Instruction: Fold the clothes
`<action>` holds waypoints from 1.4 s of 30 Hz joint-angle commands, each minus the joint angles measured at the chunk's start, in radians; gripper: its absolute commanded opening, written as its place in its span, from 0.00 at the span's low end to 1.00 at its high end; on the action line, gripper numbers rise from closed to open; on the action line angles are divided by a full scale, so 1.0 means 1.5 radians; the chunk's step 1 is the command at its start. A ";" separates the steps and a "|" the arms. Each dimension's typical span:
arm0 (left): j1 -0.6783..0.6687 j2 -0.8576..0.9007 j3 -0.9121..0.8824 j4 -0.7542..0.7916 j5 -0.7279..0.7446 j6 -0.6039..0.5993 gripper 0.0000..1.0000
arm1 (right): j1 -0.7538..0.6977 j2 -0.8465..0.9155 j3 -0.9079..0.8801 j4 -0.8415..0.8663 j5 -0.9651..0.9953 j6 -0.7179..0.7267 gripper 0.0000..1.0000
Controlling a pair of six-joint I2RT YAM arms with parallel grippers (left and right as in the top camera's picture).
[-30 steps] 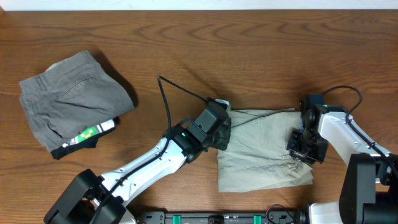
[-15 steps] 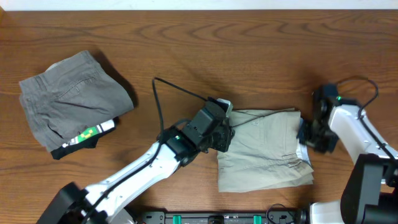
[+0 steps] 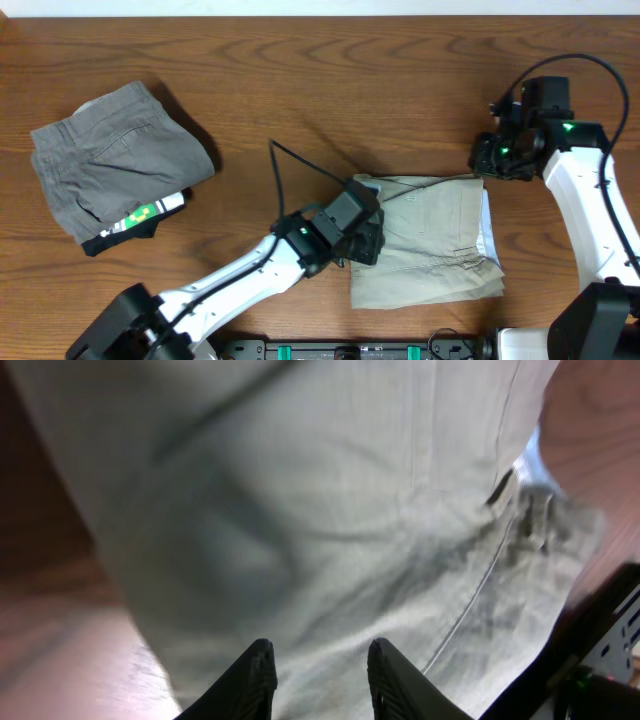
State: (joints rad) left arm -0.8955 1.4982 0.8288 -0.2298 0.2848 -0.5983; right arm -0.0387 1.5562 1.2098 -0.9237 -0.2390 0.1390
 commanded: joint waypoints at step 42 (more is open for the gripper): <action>0.222 0.121 0.009 0.155 0.117 0.069 0.34 | 0.065 0.204 -0.019 -0.144 -0.001 0.050 0.11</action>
State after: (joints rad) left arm -0.6075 1.6669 0.8291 -0.0036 0.3809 -0.5411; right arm 0.0326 1.9121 1.1839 -1.1400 -0.2100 0.1864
